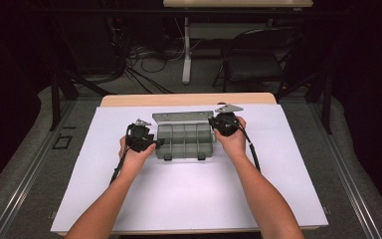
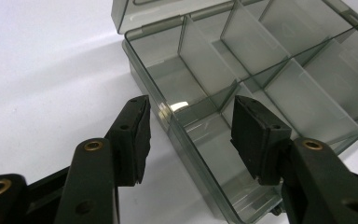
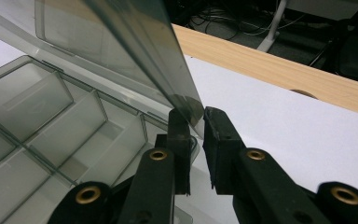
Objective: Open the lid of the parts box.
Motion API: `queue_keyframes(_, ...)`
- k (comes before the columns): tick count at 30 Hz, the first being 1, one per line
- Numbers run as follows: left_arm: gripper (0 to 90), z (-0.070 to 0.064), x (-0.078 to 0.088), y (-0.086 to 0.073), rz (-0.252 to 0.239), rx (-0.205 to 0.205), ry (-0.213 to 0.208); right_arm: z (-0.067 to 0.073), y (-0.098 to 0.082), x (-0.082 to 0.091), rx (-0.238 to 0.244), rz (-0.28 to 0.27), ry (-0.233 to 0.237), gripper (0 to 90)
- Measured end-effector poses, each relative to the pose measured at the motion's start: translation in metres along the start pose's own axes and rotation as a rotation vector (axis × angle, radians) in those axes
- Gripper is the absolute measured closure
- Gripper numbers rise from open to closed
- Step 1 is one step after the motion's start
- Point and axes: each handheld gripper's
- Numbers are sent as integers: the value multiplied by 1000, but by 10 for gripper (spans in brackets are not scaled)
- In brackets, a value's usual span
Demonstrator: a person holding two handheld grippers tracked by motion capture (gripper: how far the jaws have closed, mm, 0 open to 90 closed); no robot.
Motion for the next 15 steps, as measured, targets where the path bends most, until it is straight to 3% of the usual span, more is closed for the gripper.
queue_keyframes(15,543,-3,-13,-9,37,-4,10,0,0,0,-3,-3,-5,815)
Point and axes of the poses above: each handheld gripper's, and its own axes: x roughly backward along the jaws, y roughly out of its top, z roughly to its left, and after that the axes turned 8 degrees about -x, right-handed
